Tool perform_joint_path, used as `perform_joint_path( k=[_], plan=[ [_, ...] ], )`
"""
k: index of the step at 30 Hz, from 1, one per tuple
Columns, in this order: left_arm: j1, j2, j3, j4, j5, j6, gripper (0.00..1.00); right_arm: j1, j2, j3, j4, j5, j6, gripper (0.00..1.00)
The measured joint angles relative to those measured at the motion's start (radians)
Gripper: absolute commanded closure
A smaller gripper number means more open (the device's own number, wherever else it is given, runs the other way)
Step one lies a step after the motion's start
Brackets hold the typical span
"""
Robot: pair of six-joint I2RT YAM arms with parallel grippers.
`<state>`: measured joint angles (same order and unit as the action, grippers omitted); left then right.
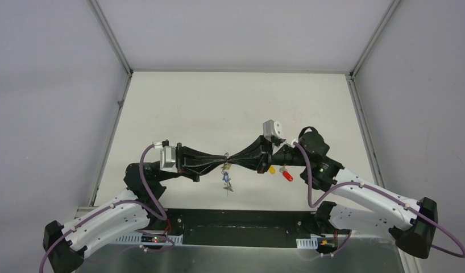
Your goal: Put the keys on the keyring
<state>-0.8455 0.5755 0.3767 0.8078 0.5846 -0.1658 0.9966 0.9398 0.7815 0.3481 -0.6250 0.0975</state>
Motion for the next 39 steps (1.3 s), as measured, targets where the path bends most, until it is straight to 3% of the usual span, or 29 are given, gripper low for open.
perform_joint_path(
  k=[4, 10, 15, 26, 33, 39],
  plan=[
    [0.000, -0.001, 0.000, -0.001, 0.000, 0.000, 0.97, 0.000, 0.000, 0.000, 0.003, 0.000, 0.000, 1.00],
    [0.000, -0.045, 0.001, -0.088, -0.002, 0.027, 0.49, 0.000, 0.000, 0.000, -0.048, 0.011, -0.004, 1.00],
    [0.000, -0.163, 0.048, -0.347, -0.032, 0.115, 0.02, 0.000, 0.000, 0.028, -0.217, 0.044, -0.024, 1.00],
    [0.000, -0.348, 0.242, -0.894, -0.234, 0.206, 0.01, -0.039, 0.021, 0.137, -0.532, 0.156, 0.056, 1.00],
    [0.000, -0.290, 0.311, -1.201, -0.569, -0.093, 0.01, -0.086, 0.097, 0.256, -0.711, 0.283, 0.172, 1.00],
    [0.000, -0.174, 0.410, -1.460, -0.755, -0.358, 0.01, -0.169, 0.162, 0.356, -0.829, 0.298, 0.274, 1.00]
  ],
)
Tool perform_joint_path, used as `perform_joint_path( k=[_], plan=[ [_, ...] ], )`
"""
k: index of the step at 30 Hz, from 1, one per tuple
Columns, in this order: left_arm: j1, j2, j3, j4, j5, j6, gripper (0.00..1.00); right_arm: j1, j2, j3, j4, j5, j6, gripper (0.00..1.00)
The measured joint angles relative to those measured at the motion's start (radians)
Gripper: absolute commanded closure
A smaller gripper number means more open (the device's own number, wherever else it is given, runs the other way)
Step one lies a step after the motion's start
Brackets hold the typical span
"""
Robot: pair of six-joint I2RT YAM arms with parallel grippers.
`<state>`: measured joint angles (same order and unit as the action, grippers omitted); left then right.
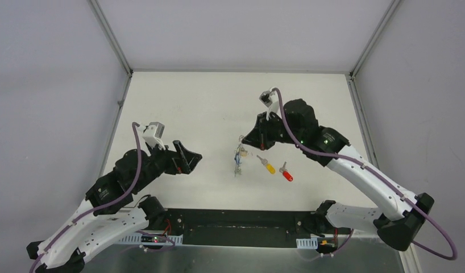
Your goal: Put the keys on the keyring
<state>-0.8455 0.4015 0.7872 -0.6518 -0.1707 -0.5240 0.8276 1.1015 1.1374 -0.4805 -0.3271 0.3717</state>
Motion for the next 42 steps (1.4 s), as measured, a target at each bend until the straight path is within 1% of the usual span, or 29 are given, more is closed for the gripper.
perform_joint_path(
  k=[4, 8, 12, 15, 20, 22, 25, 30, 33, 36, 38, 39, 41, 42],
  plan=[
    [0.000, 0.082, 0.047, -0.150, -0.063, -0.125, 0.01, -0.108, 0.084, 0.110, -0.059, -0.034, 0.069, 1.00],
    [0.000, 0.148, 0.060, -0.239, -0.065, -0.188, 0.01, -0.239, 0.132, 0.141, -0.076, -0.104, 0.128, 1.00],
    [0.000, 0.195, 0.060, -0.277, -0.061, -0.218, 0.01, -0.368, 0.168, 0.156, -0.117, -0.153, 0.172, 1.00],
    [0.000, 0.249, 0.060, -0.291, -0.057, -0.227, 0.01, -0.438, 0.200, 0.190, -0.167, -0.152, 0.186, 1.00],
    [0.000, 0.399, 0.061, -0.282, -0.043, -0.234, 0.01, -0.482, 0.249, 0.282, -0.255, -0.074, 0.167, 1.00],
    [0.000, 0.457, 0.061, -0.251, -0.024, -0.227, 0.04, -0.491, 0.264, 0.314, -0.282, -0.032, 0.141, 1.00],
    [0.000, 0.521, 0.061, -0.170, 0.014, -0.216, 0.05, -0.508, 0.275, 0.333, -0.303, 0.026, 0.099, 1.00],
    [0.000, 0.607, 0.033, 0.061, 0.071, -0.189, 0.08, -0.536, 0.280, 0.324, -0.335, 0.108, 0.037, 1.00],
    [0.000, 0.674, 0.009, 0.217, 0.100, -0.171, 0.11, -0.555, 0.280, 0.295, -0.333, 0.129, 0.017, 1.00],
    [0.000, 0.767, 0.010, 0.335, 0.127, -0.162, 0.13, -0.591, 0.280, 0.236, -0.331, 0.131, 0.008, 1.00],
    [0.000, 0.843, 0.026, 0.377, 0.147, -0.159, 0.14, -0.621, 0.280, 0.192, -0.325, 0.124, 0.006, 1.00],
    [0.000, 0.885, 0.040, 0.392, 0.155, -0.159, 0.16, -0.639, 0.280, 0.171, -0.323, 0.115, 0.006, 1.00],
    [-0.002, 0.969, 0.081, 0.411, 0.179, -0.165, 0.23, -0.676, 0.281, 0.137, -0.321, 0.097, 0.007, 1.00],
    [-0.006, 1.012, 0.109, 0.418, 0.183, -0.171, 0.23, -0.690, 0.282, 0.129, -0.317, 0.088, 0.007, 1.00]
  ],
)
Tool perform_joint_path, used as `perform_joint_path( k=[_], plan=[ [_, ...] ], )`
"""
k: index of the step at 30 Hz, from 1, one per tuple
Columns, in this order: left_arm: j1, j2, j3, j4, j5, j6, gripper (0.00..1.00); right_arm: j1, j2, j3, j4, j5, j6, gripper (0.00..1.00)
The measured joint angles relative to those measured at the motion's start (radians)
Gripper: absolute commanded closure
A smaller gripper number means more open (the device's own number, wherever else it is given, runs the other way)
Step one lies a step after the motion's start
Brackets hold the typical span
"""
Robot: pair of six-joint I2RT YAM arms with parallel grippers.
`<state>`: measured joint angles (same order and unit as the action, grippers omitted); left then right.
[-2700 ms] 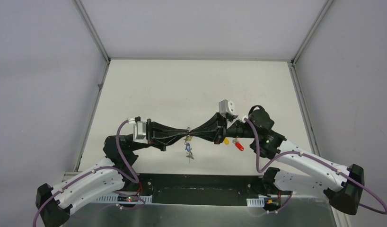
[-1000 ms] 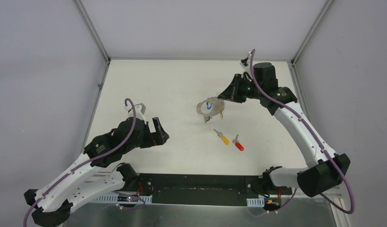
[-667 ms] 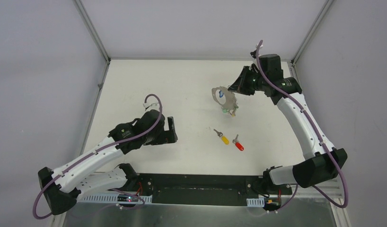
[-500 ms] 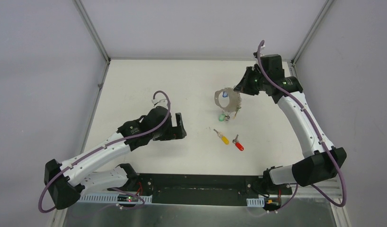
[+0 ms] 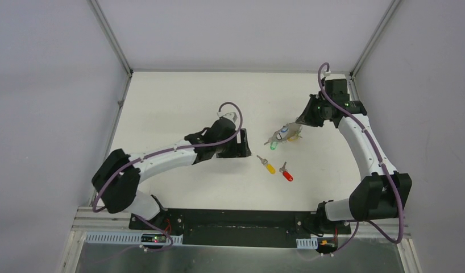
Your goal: Put the keys on the keyring
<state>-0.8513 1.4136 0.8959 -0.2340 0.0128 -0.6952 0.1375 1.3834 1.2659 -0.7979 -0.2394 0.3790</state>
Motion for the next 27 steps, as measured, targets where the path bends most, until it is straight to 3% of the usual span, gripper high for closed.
perform_joint_path(
  k=[11, 17, 21, 27],
  plan=[
    [-0.073, 0.359, 0.220, 0.038, 0.069, -0.266, 0.31, -0.098, 0.039, -0.009, 0.076, -0.081, 0.002, 1.00],
    [-0.079, 0.428, 0.204, 0.064, 0.093, -0.484, 0.43, -0.098, 0.047, -0.021, 0.108, -0.120, 0.013, 1.00],
    [-0.078, 0.425, 0.127, 0.190, 0.097, -0.631, 0.53, -0.099, 0.051, -0.022, 0.116, -0.141, 0.021, 1.00],
    [-0.080, 0.460, 0.070, 0.368, 0.132, -0.784, 0.56, -0.100, 0.056, -0.025, 0.123, -0.159, 0.026, 1.00]
  ],
)
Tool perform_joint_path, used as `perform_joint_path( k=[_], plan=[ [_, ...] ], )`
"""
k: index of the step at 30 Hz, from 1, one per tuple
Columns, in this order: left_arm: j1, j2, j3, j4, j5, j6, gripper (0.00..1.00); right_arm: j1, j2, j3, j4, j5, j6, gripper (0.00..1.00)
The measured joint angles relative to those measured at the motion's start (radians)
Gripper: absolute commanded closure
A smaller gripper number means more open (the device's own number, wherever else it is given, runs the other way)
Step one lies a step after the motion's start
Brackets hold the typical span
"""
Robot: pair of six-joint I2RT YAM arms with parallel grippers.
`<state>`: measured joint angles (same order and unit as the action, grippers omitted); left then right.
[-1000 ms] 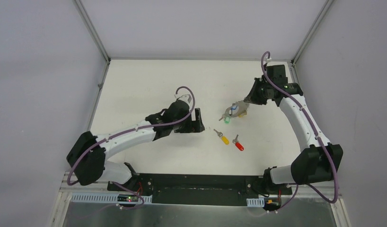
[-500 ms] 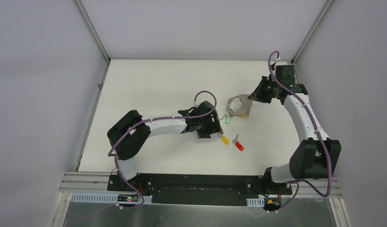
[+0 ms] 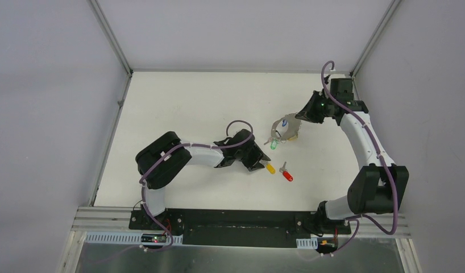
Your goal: Put the keys on the keyring
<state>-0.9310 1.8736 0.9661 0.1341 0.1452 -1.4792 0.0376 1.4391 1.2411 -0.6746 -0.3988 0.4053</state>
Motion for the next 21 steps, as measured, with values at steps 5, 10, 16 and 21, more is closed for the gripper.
perform_joint_path(
  k=[5, 10, 16, 21],
  plan=[
    [-0.023, 0.006, -0.002, 0.008, 0.001, -0.080, 0.61, 0.000, 0.006, 0.000, 0.004, -0.014, 0.007, 1.00],
    [-0.046, 0.006, -0.033, 0.020, -0.015, -0.164, 0.65, -0.001, 0.012, 0.000, 0.011, -0.032, 0.011, 1.00],
    [-0.051, 0.006, -0.073, 0.069, -0.052, -0.215, 0.67, -0.001, 0.016, 0.000, 0.012, -0.046, 0.015, 1.00],
    [-0.052, 0.005, -0.113, 0.135, -0.091, -0.242, 0.65, -0.001, 0.027, 0.000, 0.023, -0.069, 0.022, 1.00]
  ],
)
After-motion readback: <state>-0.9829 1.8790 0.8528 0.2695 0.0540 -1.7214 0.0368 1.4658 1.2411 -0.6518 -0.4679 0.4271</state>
